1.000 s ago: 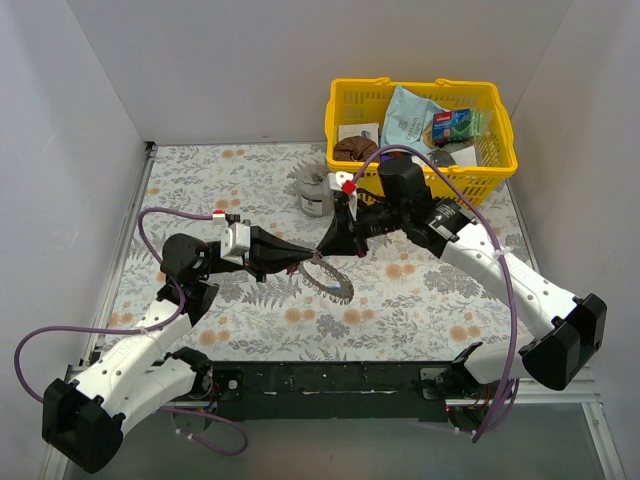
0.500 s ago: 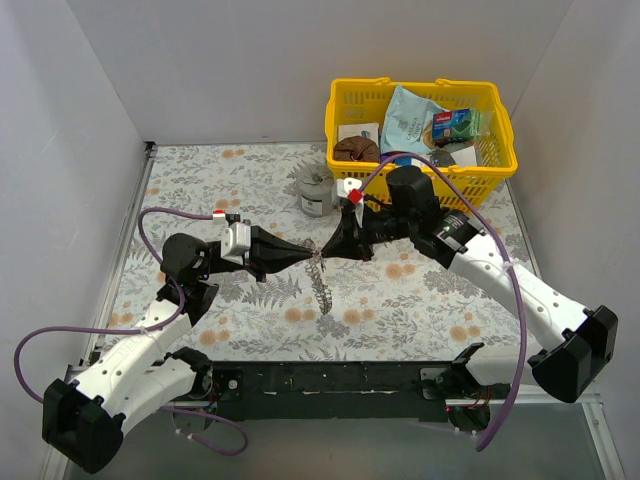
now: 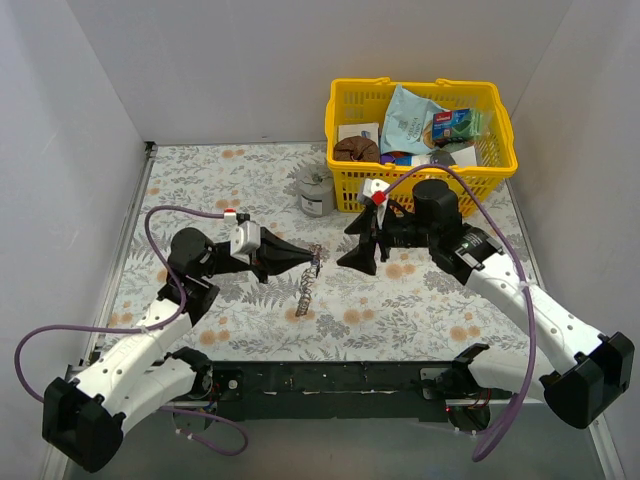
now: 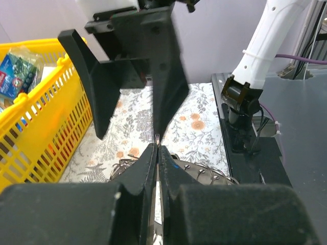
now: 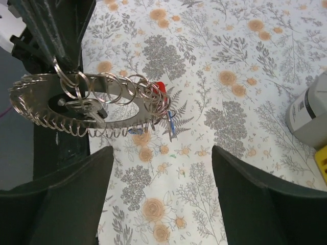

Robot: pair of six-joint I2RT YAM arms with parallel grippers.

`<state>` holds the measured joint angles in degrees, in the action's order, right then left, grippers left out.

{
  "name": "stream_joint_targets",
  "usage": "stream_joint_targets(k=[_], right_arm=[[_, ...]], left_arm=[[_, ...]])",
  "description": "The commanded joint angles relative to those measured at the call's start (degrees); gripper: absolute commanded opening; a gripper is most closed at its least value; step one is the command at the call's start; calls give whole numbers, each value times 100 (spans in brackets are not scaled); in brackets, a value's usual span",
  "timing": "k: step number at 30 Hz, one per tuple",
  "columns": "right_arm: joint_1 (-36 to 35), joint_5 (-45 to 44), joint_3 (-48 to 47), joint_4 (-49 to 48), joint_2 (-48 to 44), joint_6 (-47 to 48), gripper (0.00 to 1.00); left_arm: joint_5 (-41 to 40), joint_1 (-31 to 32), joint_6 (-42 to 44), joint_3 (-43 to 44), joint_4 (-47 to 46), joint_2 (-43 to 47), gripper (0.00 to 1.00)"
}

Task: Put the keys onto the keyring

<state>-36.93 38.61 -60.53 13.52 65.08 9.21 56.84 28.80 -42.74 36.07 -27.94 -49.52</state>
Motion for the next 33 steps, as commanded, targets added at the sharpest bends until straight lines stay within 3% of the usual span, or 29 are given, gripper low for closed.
stream_joint_targets(k=[1, 11, 20, 24, 28, 33], right_arm=[[176, -99, 269, -517, -347, -200, 88], [625, -170, 779, -517, -838, -297, 93], [757, -126, 1008, -570, -892, -394, 93], [801, -108, 1043, -587, -874, -411, 93], [819, -108, 1175, -657, -865, -446, 93], [836, -47, 1403, -833, -900, -534, 93]], left_arm=[[-234, 21, 231, 259, 246, -242, 0], [-630, 21, 20, 400, -308, -1717, 0], [-1122, 38, -190, 1489, -817, -3457, 0], [-1210, 91, -410, 1710, -1090, -3740, 0], [-1552, 152, -717, 1202, -1327, -3802, 0], [-2360, 336, -1516, -380, -2275, -3706, 0]])
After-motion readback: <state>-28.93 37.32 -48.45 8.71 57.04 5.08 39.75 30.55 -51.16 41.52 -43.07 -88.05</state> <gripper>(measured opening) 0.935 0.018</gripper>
